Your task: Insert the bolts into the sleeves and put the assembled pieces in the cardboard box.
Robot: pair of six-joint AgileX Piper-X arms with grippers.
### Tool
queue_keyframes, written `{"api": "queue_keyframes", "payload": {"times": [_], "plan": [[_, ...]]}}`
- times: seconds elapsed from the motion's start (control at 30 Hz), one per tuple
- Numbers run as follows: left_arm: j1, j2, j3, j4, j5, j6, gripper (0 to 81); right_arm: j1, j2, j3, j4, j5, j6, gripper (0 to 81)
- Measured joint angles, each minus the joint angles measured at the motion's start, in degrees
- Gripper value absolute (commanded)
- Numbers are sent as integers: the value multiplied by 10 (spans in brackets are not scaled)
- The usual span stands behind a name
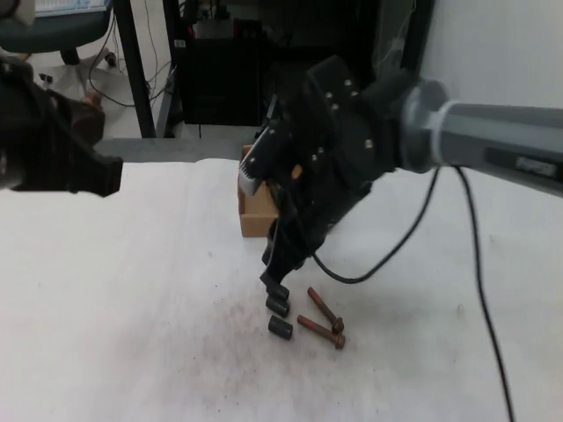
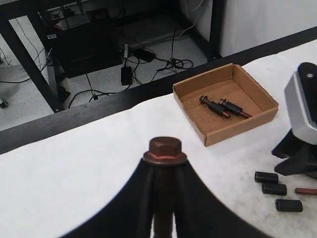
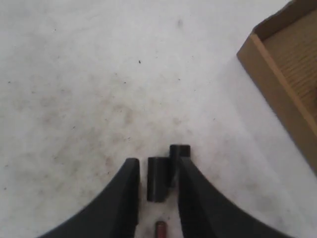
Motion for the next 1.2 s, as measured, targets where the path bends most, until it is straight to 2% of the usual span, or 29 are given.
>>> {"api": "queue_keyframes", "payload": {"times": [0.43, 0.57, 1.07, 1.2], "plan": [[0, -10, 11, 62, 0, 0, 4, 0, 91, -51, 13, 21, -25, 259], [0, -10, 11, 62, 0, 0, 4, 0, 96, -52, 39, 24, -52, 259], [0, -10, 11, 62, 0, 7, 4, 0, 105, -58, 41, 26, -62, 258], [0, -10, 11, 62, 0, 16, 4, 0, 105, -58, 37, 35, -90, 258]]}}
